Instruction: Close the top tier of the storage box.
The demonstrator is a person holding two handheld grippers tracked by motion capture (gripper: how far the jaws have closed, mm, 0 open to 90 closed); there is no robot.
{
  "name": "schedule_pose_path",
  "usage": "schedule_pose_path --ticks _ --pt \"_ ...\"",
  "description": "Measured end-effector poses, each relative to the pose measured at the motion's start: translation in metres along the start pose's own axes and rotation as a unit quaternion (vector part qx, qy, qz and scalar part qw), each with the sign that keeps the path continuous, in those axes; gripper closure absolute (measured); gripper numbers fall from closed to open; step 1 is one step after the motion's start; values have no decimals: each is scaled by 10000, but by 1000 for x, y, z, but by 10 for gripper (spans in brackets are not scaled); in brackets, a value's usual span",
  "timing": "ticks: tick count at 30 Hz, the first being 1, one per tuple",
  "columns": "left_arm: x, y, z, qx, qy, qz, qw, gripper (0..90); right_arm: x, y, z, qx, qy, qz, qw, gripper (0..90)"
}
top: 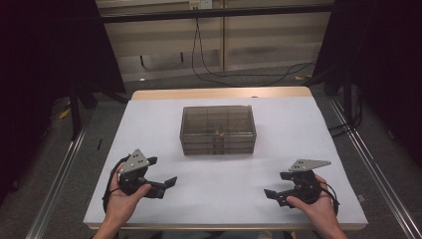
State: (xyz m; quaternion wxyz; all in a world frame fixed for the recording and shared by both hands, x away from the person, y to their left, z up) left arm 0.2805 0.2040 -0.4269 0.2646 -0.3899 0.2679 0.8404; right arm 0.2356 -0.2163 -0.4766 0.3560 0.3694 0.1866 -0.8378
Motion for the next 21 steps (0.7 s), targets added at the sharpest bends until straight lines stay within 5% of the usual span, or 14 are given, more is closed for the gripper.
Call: schedule_pose_path --ticks 17,21 --pt "45 -22 26 -432 78 328 9985 48 4 -1 -1 71 -78 -53 9999 110" --pt "52 -26 25 -357 84 437 9984 49 5 1 -1 108 -64 -96 9999 109"
Point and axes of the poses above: each handheld gripper's, and its own axes: z roughly backward along the jaws, x roughly out of its underside, y roughly to its right, the point moved 3 cm from there along -z, roughly forward along the jaws, and after that the axes turned 14 degrees about z, right-handed, at the moved point
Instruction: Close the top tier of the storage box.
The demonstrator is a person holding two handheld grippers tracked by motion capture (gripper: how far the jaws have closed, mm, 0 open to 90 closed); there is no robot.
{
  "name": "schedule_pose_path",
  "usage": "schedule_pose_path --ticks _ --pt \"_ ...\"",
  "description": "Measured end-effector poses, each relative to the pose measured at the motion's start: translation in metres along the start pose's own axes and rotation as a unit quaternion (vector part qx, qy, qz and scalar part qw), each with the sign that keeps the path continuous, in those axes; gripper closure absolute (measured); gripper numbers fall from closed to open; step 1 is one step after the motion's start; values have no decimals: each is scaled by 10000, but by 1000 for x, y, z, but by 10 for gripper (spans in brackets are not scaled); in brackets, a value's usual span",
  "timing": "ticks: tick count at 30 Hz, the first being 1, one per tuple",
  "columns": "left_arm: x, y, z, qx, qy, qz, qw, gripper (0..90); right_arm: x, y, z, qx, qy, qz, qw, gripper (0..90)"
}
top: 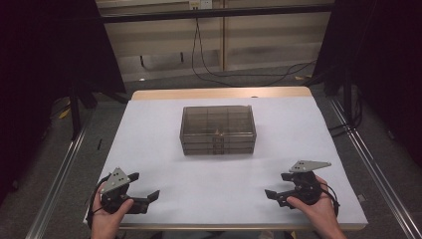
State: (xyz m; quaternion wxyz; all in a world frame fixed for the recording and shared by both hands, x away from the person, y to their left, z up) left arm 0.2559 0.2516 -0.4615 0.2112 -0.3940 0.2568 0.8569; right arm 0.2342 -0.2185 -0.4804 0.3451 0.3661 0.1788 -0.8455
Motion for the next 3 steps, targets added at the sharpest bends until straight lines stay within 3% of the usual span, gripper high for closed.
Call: schedule_pose_path --ticks 3 --pt "0 -2 2 42 19 93 9999 49 0 1 -1 18 33 18 10000 109"
Point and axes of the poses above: each handheld gripper's, and its own axes: z roughly backward along the jaws, x roughly out of its underside, y roughly to its right, the point moved 3 cm from there along -z, roughly forward along the jaws, and after that the axes turned 14 degrees about z, right-handed, at the moved point
